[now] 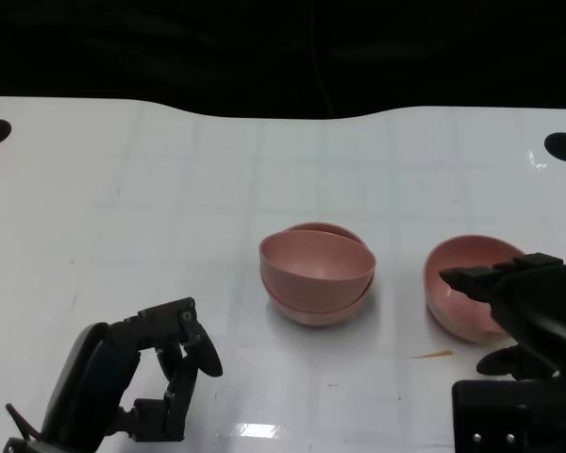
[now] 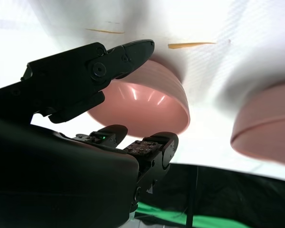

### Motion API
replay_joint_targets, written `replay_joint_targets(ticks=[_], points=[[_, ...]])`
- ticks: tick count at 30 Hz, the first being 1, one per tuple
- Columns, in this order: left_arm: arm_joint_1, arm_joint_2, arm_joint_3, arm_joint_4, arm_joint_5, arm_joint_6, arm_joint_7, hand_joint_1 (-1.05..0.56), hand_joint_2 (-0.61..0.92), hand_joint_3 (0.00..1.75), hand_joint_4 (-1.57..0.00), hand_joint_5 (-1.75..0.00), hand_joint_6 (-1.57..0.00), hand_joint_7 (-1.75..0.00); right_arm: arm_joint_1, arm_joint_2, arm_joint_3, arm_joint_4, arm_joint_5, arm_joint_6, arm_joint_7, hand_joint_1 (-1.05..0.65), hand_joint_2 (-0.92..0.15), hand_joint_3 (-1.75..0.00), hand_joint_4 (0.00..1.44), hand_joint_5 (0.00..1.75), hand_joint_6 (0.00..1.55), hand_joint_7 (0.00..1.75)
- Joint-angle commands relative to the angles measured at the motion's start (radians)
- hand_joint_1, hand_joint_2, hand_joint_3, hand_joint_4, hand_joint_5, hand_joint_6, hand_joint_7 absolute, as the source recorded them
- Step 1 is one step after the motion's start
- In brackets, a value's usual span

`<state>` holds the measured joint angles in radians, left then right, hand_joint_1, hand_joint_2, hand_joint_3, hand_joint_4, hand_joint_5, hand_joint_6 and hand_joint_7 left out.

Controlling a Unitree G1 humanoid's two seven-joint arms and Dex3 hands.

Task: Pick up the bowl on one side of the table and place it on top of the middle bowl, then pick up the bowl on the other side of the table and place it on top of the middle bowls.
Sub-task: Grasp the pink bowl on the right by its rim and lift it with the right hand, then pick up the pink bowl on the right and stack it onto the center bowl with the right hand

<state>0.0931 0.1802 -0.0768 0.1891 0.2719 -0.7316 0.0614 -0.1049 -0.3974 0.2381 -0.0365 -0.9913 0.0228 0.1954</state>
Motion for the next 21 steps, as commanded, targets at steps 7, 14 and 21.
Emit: replay_joint_targets(ticks=[7,14,21], points=[[-0.005,0.007,0.007,0.021,0.013,-0.016,0.010,-0.01,0.28,1.54,-0.85,-1.73,-0.83,-1.48,-0.201,-0.006,0.114,0.348,0.012,-0.052,-0.138,-0.21,-0.89,0.00,0.85,0.44,0.82,0.08],[-0.004,0.005,0.006,0.012,0.008,-0.006,0.003,0.00,0.29,1.53,-0.85,-1.74,-0.83,-1.48,-0.270,-0.011,0.121,0.521,0.084,-0.261,-0.440,-0.11,-0.92,-0.08,0.90,1.74,0.67,1.70],[0.004,0.004,0.001,-0.011,0.015,0.017,0.000,0.01,0.32,1.50,-0.84,-1.74,-0.81,-1.50,-0.284,-0.022,0.120,0.521,0.111,-0.340,-0.532,-0.09,-0.69,-0.40,0.92,1.75,0.72,1.64]])
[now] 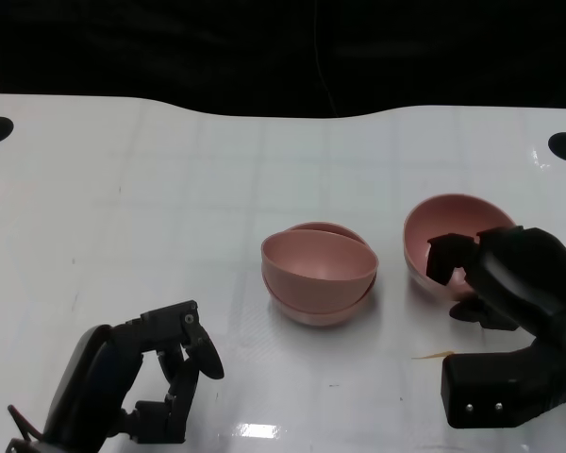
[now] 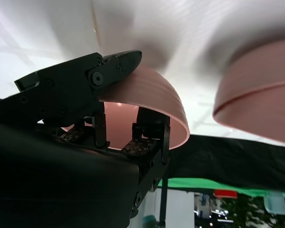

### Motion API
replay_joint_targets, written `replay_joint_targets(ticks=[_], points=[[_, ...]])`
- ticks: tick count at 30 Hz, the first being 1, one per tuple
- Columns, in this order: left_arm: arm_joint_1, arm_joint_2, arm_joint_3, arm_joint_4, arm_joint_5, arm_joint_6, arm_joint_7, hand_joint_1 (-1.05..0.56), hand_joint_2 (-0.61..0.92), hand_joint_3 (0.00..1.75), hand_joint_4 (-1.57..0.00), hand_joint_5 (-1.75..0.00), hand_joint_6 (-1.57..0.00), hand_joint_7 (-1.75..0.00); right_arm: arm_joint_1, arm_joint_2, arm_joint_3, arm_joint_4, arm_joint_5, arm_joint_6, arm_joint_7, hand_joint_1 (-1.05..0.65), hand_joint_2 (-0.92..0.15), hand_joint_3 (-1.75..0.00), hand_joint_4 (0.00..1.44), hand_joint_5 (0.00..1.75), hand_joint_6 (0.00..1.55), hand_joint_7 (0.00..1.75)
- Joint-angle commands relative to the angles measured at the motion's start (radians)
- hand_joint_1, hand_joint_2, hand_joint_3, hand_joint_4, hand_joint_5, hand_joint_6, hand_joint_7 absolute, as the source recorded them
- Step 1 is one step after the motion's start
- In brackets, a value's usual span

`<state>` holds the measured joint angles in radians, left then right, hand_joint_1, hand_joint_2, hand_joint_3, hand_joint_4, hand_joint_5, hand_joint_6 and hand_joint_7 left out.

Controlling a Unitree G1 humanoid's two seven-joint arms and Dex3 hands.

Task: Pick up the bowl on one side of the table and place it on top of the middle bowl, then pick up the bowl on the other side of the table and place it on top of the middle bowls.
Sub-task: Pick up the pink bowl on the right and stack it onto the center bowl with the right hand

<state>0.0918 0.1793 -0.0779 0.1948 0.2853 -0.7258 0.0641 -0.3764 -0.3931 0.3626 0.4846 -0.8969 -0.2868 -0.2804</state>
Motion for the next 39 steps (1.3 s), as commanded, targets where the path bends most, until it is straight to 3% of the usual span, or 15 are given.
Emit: replay_joint_targets(ticks=[1,3,8,10,12,14,18,23,27,30,33,39], points=[[0.005,0.006,0.001,-0.018,0.001,0.013,-0.004,0.01,0.32,1.50,-0.84,-1.74,-0.81,-1.50,-0.015,-0.026,-0.005,-0.001,0.016,-0.042,-0.078,-0.09,-0.55,-0.65,0.92,1.75,0.72,1.65],[0.004,0.010,0.001,-0.017,0.006,0.013,-0.004,0.01,0.32,1.50,-0.83,-1.74,-0.81,-1.50,-0.025,-0.021,-0.010,-0.010,0.016,-0.055,-0.113,-0.08,-0.42,-0.91,0.93,1.75,0.71,1.67],[0.000,0.017,0.002,-0.014,0.009,0.016,-0.006,0.01,0.32,1.49,-0.83,-1.75,-0.80,-1.50,-0.063,0.011,-0.033,-0.062,0.056,-0.075,-0.155,-0.04,-0.33,-1.15,0.97,1.75,0.76,1.67],[-0.003,0.018,0.002,-0.010,0.007,0.015,-0.006,0.01,0.31,1.49,-0.83,-1.75,-0.81,-1.50,-0.074,0.015,-0.032,-0.072,0.063,-0.075,-0.157,-0.05,-0.30,-1.20,0.98,1.75,0.84,1.52],[-0.005,0.018,0.003,-0.010,0.009,0.017,-0.004,0.02,0.31,1.50,-0.83,-1.75,-0.81,-1.50,-0.094,0.021,-0.031,-0.075,0.091,-0.089,-0.136,-0.07,-0.30,-1.20,0.98,1.75,0.84,1.51],[-0.007,0.018,0.004,-0.010,0.012,0.018,-0.001,0.03,0.31,1.50,-0.83,-1.75,-0.81,-1.50,-0.140,0.034,-0.029,-0.067,0.143,-0.118,-0.083,-0.09,-0.36,-1.17,0.98,1.75,0.78,1.62],[-0.006,0.016,0.003,-0.022,0.007,0.042,-0.007,0.02,0.30,1.50,-0.84,-1.74,-0.81,-1.51,-0.208,0.061,-0.025,-0.040,0.217,-0.139,0.025,-0.12,-0.32,-1.26,0.97,1.75,0.79,1.62],[-0.005,0.016,0.002,-0.026,0.004,0.048,-0.008,0.02,0.29,1.51,-0.84,-1.74,-0.81,-1.51,-0.222,0.065,-0.025,-0.031,0.235,-0.146,0.054,-0.13,-0.30,-1.30,0.97,1.75,0.82,1.58],[-0.010,0.011,-0.001,-0.030,0.002,0.044,-0.007,0.03,0.28,1.53,-0.86,-1.74,-0.81,-1.53,-0.306,0.077,0.012,0.005,0.324,-0.183,0.282,-0.14,-0.31,-1.29,0.95,1.75,0.80,1.57],[-0.007,0.012,-0.002,-0.032,0.000,0.039,-0.007,0.04,0.28,1.54,-0.86,-1.74,-0.81,-1.53,-0.338,0.078,0.026,0.042,0.349,-0.217,0.368,-0.15,-0.37,-1.21,0.91,1.75,0.77,1.57],[-0.005,0.012,-0.002,-0.034,0.000,0.039,-0.007,0.05,0.28,1.54,-0.86,-1.74,-0.82,-1.52,-0.350,0.081,0.029,0.055,0.351,-0.218,0.402,-0.16,-0.43,-1.06,0.89,1.75,0.75,1.56],[-0.005,0.012,-0.002,-0.034,0.000,0.039,-0.007,0.05,0.28,1.54,-0.86,-1.75,-0.82,-1.51,-0.351,0.085,0.021,0.059,0.349,-0.223,0.411,-0.16,-0.45,-1.03,0.89,1.75,0.75,1.56]])
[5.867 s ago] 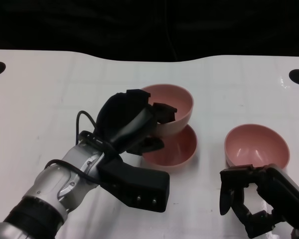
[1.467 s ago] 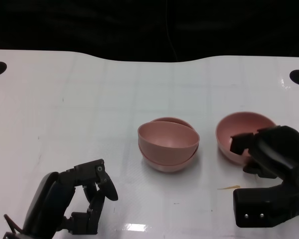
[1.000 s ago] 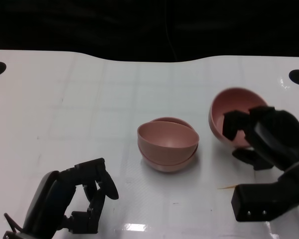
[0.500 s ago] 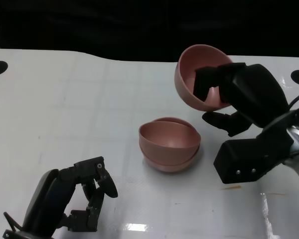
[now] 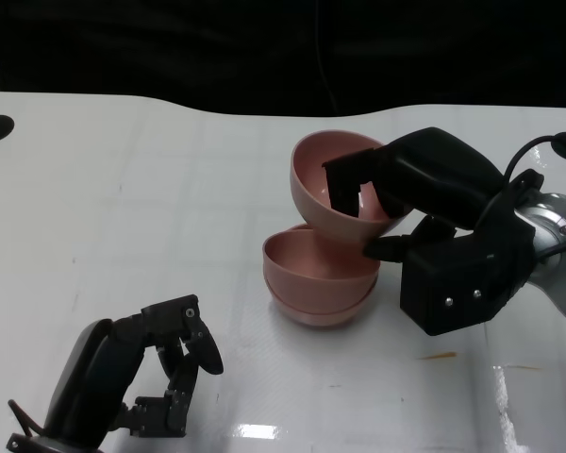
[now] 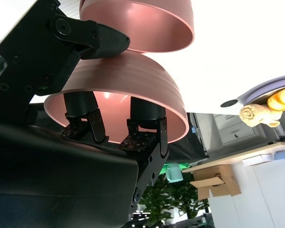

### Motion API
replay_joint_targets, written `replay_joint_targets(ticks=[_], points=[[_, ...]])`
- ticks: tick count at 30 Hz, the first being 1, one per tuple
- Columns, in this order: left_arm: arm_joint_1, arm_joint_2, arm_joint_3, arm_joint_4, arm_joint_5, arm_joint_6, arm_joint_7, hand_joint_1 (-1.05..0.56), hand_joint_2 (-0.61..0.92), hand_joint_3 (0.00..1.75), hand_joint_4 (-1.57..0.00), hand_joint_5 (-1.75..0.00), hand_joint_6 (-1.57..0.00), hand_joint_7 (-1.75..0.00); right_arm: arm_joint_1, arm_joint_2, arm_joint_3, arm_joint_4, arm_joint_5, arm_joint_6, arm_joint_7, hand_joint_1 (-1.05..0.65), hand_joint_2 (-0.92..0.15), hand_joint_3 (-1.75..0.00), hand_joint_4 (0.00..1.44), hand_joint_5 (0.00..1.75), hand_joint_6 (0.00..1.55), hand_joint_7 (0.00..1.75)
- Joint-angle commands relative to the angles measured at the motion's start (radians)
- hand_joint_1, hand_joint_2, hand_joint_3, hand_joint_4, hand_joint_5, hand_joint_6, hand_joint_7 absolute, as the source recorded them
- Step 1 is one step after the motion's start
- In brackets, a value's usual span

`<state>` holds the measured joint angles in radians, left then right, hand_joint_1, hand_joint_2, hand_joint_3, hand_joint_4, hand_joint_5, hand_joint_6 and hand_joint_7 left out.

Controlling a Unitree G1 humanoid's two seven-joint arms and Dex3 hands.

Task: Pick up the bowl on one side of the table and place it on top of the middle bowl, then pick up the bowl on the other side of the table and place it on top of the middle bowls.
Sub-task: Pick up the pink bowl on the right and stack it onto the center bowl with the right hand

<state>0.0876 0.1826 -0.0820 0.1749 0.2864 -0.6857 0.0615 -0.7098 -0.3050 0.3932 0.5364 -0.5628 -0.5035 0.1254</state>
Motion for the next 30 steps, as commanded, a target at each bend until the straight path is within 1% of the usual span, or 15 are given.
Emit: replay_joint_targets(ticks=[1,4,6,7,9,10,11,12,13,14,15,16,19,25,30], points=[[0.001,0.005,-0.002,-0.020,0.006,0.006,-0.004,0.05,0.28,1.54,-0.86,-1.75,-0.82,-1.51,-0.028,0.005,0.005,0.048,0.028,-0.023,0.043,-0.16,-0.45,-1.04,0.89,1.75,0.76,1.58],[0.009,-0.003,-0.011,-0.034,0.019,0.018,-0.001,0.05,0.27,1.55,-0.87,-1.74,-0.83,-1.52,-0.048,0.022,0.032,0.127,0.051,-0.049,0.124,-0.15,-0.45,-1.12,0.88,1.75,0.73,1.72],[0.013,-0.007,-0.015,-0.038,0.017,0.015,0.000,0.05,0.26,1.56,-0.87,-1.74,-0.83,-1.52,-0.056,0.026,0.040,0.152,0.053,-0.055,0.152,-0.13,-0.45,-1.12,0.87,1.75,0.72,1.74],[0.014,-0.008,-0.017,-0.038,0.016,0.014,0.000,0.05,0.25,1.57,-0.88,-1.74,-0.84,-1.52,-0.059,0.028,0.043,0.161,0.053,-0.058,0.160,-0.12,-0.45,-1.11,0.84,1.69,0.77,1.53],[0.016,-0.010,-0.020,-0.040,0.013,0.012,-0.001,0.06,0.25,1.58,-0.88,-1.74,-0.84,-1.52,-0.062,0.034,0.044,0.168,0.061,-0.034,0.201,-0.11,-0.45,-1.10,0.82,1.66,0.82,1.40],[0.017,-0.010,-0.022,-0.040,0.012,0.012,-0.002,0.06,0.25,1.59,-0.88,-1.74,-0.84,-1.52,-0.059,0.039,0.041,0.167,0.076,-0.010,0.237,-0.13,-0.55,-0.84,0.81,1.23,0.76,0.92],[0.018,-0.011,-0.024,-0.042,0.014,0.013,-0.001,0.06,0.24,1.59,-0.88,-1.74,-0.84,-1.51,-0.053,0.043,0.035,0.163,0.095,0.009,0.268,-0.13,-0.63,-0.64,0.82,0.97,0.79,0.58],[0.019,-0.011,-0.025,-0.044,0.017,0.015,-0.001,0.06,0.24,1.59,-0.88,-1.74,-0.85,-1.51,-0.046,0.045,0.030,0.158,0.110,0.021,0.290,-0.15,-0.67,-0.49,0.75,0.75,0.78,0.34],[0.020,-0.011,-0.025,-0.046,0.019,0.017,-0.001,0.06,0.24,1.60,-0.88,-1.74,-0.85,-1.51,-0.042,0.045,0.027,0.153,0.120,0.026,0.300,-0.17,-0.72,-0.37,0.72,0.55,0.77,0.16],[0.021,-0.011,-0.025,-0.047,0.021,0.019,-0.001,0.05,0.23,1.60,-0.88,-1.74,-0.85,-1.51,-0.040,0.045,0.025,0.149,0.125,0.031,0.306,-0.17,-0.75,-0.31,0.72,0.47,0.76,0.10],[0.023,-0.011,-0.025,-0.052,0.020,0.025,-0.003,0.05,0.23,1.60,-0.88,-1.75,-0.85,-1.51,-0.037,0.039,0.031,0.148,0.117,0.021,0.301,-0.18,-0.76,-0.28,0.72,0.43,0.77,0.07],[0.024,-0.011,-0.025,-0.054,0.019,0.029,-0.004,0.04,0.23,1.60,-0.88,-1.75,-0.85,-1.50,-0.035,0.033,0.036,0.149,0.108,0.010,0.292,-0.26,-0.80,-0.24,0.54,0.29,0.61,0.03],[0.024,-0.011,-0.025,-0.053,0.018,0.029,-0.004,0.03,0.23,1.60,-0.88,-1.75,-0.85,-1.50,-0.031,0.023,0.044,0.149,0.090,-0.011,0.274,-0.35,-0.91,-0.12,0.41,0.13,0.47,0.00],[0.020,-0.006,-0.025,-0.047,0.008,0.036,-0.015,0.04,0.23,1.60,-0.88,-1.75,-0.85,-1.49,-0.008,0.010,0.032,0.141,0.068,-0.054,0.199,-0.48,-0.92,-0.14,0.33,0.07,0.37,0.00],[0.017,-0.010,-0.024,-0.040,0.001,0.041,-0.020,0.05,0.24,1.59,-0.88,-1.74,-0.86,-1.48,0.060,-0.026,0.005,0.017,0.025,-0.028,0.111,-0.58,-0.92,-0.19,0.31,0.06,0.35,0.00]])
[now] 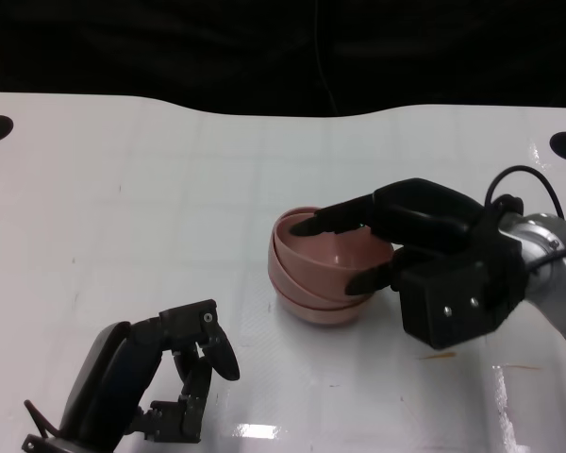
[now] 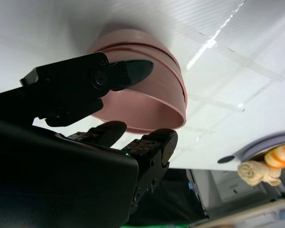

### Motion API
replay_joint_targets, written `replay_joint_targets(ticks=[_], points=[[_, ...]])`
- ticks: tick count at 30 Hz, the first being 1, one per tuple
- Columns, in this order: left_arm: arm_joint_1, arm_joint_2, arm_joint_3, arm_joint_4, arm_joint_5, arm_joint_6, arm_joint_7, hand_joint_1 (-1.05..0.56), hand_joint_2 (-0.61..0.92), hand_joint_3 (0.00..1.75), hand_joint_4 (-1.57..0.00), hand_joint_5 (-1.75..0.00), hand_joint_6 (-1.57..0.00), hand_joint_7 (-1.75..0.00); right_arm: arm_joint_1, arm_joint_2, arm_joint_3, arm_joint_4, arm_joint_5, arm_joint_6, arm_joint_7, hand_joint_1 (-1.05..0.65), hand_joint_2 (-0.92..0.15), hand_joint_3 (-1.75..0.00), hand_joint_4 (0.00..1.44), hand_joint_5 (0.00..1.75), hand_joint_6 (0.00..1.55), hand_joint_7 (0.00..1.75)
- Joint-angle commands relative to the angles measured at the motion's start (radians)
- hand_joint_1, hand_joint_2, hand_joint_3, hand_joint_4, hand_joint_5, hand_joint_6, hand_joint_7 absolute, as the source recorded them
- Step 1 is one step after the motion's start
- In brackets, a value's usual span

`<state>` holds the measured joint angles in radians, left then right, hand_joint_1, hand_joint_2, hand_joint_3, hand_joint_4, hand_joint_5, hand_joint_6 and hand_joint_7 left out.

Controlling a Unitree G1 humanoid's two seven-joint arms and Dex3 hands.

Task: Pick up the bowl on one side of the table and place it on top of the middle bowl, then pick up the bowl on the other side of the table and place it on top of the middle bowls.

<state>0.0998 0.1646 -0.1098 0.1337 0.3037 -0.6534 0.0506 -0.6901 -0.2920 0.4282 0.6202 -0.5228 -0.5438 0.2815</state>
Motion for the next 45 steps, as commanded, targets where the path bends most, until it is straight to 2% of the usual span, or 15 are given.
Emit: replay_joint_targets(ticks=[1,6,12,15,21,25,31,34,35,36,37,39,40,42,45], points=[[0.005,0.008,0.004,0.001,-0.016,0.010,-0.009,0.05,0.24,1.59,-0.88,-1.73,-0.86,-1.47,0.055,-0.048,-0.035,-0.094,-0.024,0.017,-0.061,-0.59,-0.92,-0.19,0.31,0.06,0.35,0.00],[0.005,0.011,0.003,-0.001,-0.018,0.013,-0.012,0.05,0.25,1.58,-0.88,-1.73,-0.86,-1.47,0.114,-0.077,-0.057,-0.190,-0.051,0.037,-0.107,-0.62,-0.92,-0.21,0.30,0.06,0.34,0.00],[0.002,0.017,0.006,0.008,-0.026,0.006,-0.017,0.05,0.23,1.60,-0.89,-1.73,-0.87,-1.47,0.299,-0.101,-0.158,-0.326,-0.022,-0.031,-0.264,-0.61,-0.92,-0.23,0.29,0.07,0.33,0.00],[0.001,0.018,0.007,0.010,-0.027,0.004,-0.017,0.06,0.23,1.60,-0.89,-1.74,-0.87,-1.48,0.337,-0.105,-0.177,-0.354,-0.019,-0.043,-0.279,-0.61,-0.92,-0.24,0.28,0.07,0.31,0.00],[-0.003,0.021,0.009,0.023,-0.024,-0.015,-0.012,0.05,0.22,1.60,-0.91,-1.72,-0.87,-1.50,0.515,-0.140,-0.243,-0.494,0.038,-0.067,-0.268,-0.53,-0.92,-0.14,0.28,0.08,0.34,0.01],[-0.002,0.022,0.009,0.021,-0.020,-0.019,-0.008,0.05,0.22,1.61,-0.91,-1.72,-0.87,-1.49,0.616,-0.134,-0.277,-0.573,0.093,-0.063,-0.256,-0.39,-0.91,-0.06,0.36,0.18,0.45,0.07],[-0.001,0.025,0.014,0.029,-0.022,-0.032,-0.005,0.05,0.20,1.63,-0.92,-1.73,-0.88,-1.49,0.732,-0.111,-0.302,-0.641,0.156,-0.058,-0.252,-0.17,-0.92,-0.04,0.60,0.38,0.67,0.16],[0.001,0.026,0.016,0.030,-0.026,-0.035,-0.006,0.06,0.20,1.64,-0.92,-1.73,-0.89,-1.48,0.747,-0.096,-0.306,-0.640,0.160,-0.064,-0.259,-0.12,-0.92,-0.05,0.62,0.57,0.75,0.17],[0.004,0.029,0.017,0.032,-0.030,-0.039,-0.009,0.06,0.20,1.64,-0.92,-1.73,-0.89,-1.48,0.750,-0.076,-0.304,-0.605,0.152,-0.093,-0.289,-0.09,-0.92,-0.06,0.67,0.63,0.80,0.19],[0.006,0.032,0.018,0.033,-0.032,-0.042,-0.011,0.06,0.20,1.64,-0.92,-1.72,-0.89,-1.48,0.752,-0.058,-0.304,-0.571,0.143,-0.121,-0.318,-0.02,-0.91,-0.11,0.78,0.76,0.91,0.24],[0.008,0.034,0.020,0.033,-0.035,-0.044,-0.013,0.06,0.20,1.64,-0.92,-1.72,-0.89,-1.48,0.750,-0.045,-0.303,-0.542,0.136,-0.145,-0.342,0.01,-0.83,-0.28,0.81,0.90,0.97,0.27],[0.009,0.037,0.021,0.034,-0.036,-0.047,-0.014,0.06,0.20,1.64,-0.92,-1.72,-0.89,-1.47,0.745,-0.034,-0.304,-0.511,0.126,-0.173,-0.363,0.05,-0.58,-0.77,0.83,1.07,1.02,0.31],[0.010,0.040,0.022,0.031,-0.031,-0.043,-0.013,0.06,0.20,1.64,-0.92,-1.72,-0.89,-1.47,0.731,-0.028,-0.305,-0.477,0.130,-0.200,-0.374,0.06,-0.53,-0.85,0.83,1.09,1.03,0.32],[0.012,0.044,0.024,0.029,-0.026,-0.039,-0.012,0.05,0.20,1.63,-0.92,-1.72,-0.89,-1.48,0.710,-0.020,-0.307,-0.426,0.135,-0.242,-0.386,0.10,-0.39,-1.14,0.90,1.42,1.12,0.47],[0.012,0.045,0.023,0.029,-0.025,-0.039,-0.011,0.04,0.19,1.63,-0.92,-1.72,-0.89,-1.48,0.699,-0.017,-0.311,-0.396,0.132,-0.271,-0.393,0.11,-0.33,-1.26,0.90,1.55,1.13,0.56]])
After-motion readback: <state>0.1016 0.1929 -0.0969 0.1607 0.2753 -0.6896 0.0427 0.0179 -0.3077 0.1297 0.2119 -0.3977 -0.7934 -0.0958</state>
